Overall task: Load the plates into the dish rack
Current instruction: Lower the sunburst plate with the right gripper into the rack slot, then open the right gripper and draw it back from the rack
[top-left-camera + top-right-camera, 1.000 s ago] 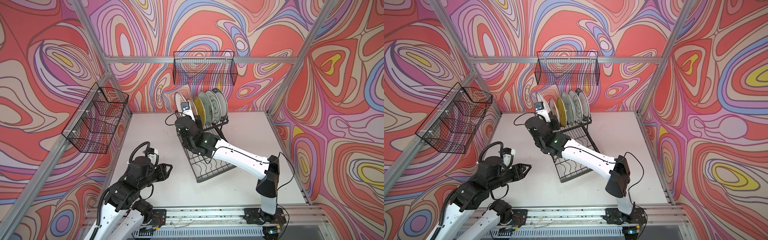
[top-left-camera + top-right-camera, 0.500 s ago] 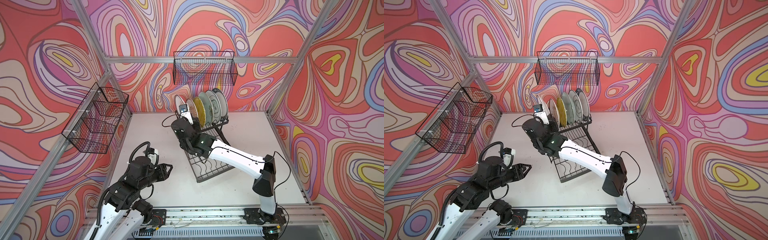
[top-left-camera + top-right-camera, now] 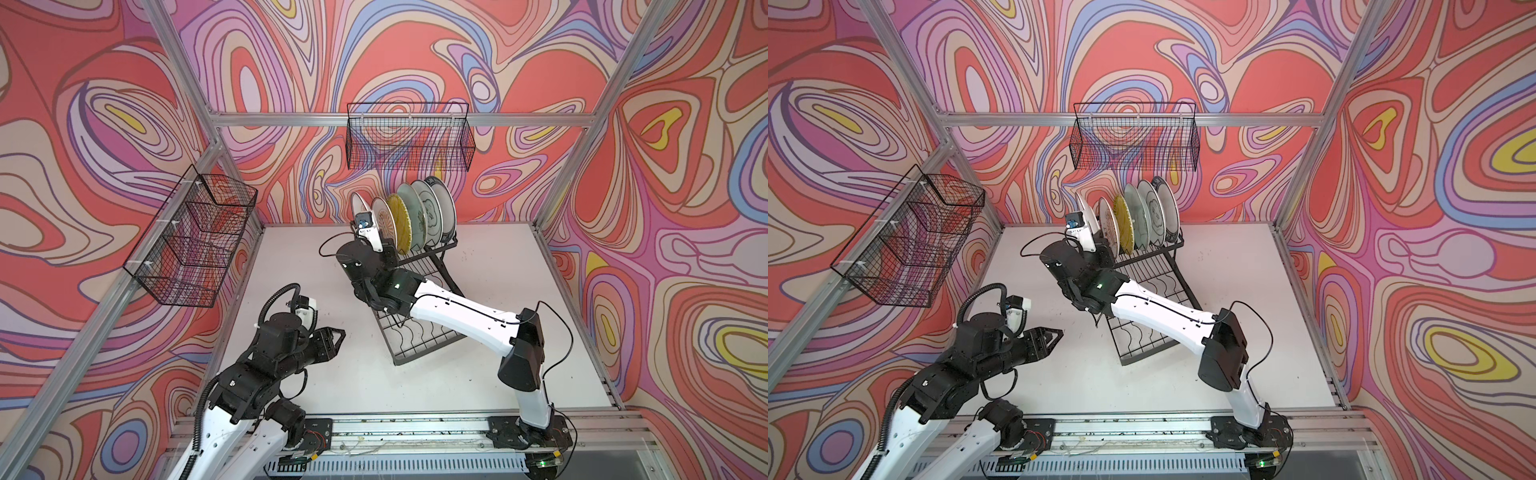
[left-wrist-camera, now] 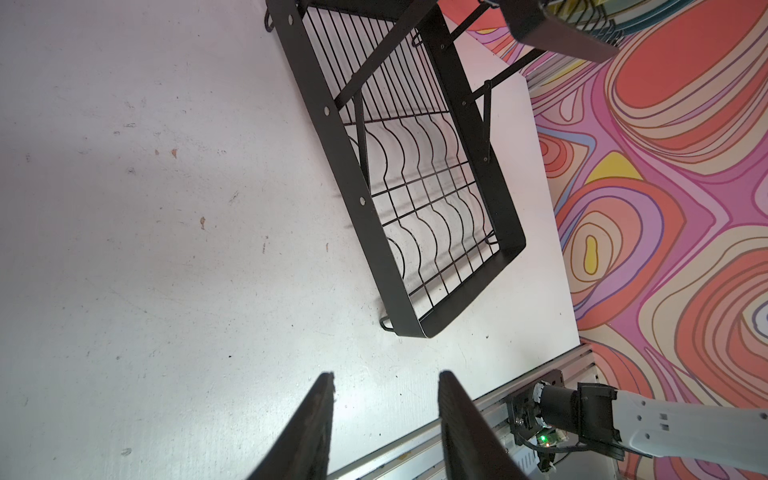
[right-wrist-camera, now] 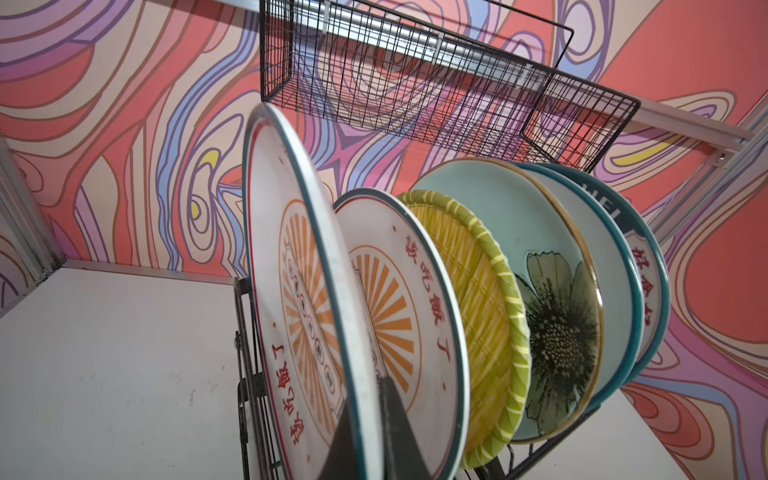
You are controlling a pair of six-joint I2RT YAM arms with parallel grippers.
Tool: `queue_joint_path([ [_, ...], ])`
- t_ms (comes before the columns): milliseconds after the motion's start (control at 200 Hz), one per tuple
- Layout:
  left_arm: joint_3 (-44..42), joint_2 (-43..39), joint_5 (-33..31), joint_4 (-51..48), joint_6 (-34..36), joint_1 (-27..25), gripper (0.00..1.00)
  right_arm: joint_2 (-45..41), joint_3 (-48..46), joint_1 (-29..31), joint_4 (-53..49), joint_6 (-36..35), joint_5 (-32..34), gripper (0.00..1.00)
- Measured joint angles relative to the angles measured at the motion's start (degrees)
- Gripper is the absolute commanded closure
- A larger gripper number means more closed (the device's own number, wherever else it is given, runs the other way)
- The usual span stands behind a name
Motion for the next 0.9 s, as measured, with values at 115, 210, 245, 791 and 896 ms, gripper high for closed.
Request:
queue_joint_path([
  [115, 0.0, 0.0, 0.0, 0.0, 0.0, 0.0, 0.55, 0.2, 0.0, 0.0, -0.5, 0.6, 0.2, 1.0],
  [210, 0.0, 0.0, 0.0, 0.0, 0.0, 0.0, 0.55, 0.4, 0.0, 0.1, -1.3, 1.7, 0.2, 1.0],
  [245, 0.0, 0.0, 0.0, 0.0, 0.0, 0.0, 0.55, 0.5, 0.0, 0.1, -1.7, 2.1, 0.2, 1.0],
  [791, 0.0, -0.3, 0.0, 0.0, -0.2, 0.0, 0.51, 0.9, 0.6, 0.0, -4.2, 3.3, 0.0, 0.61],
  [896, 0.0, -0.5, 0.0, 0.0, -0.2, 0.0, 0.5, 0.9, 0.6, 0.0, -3.4, 2.1, 0.0, 0.58],
])
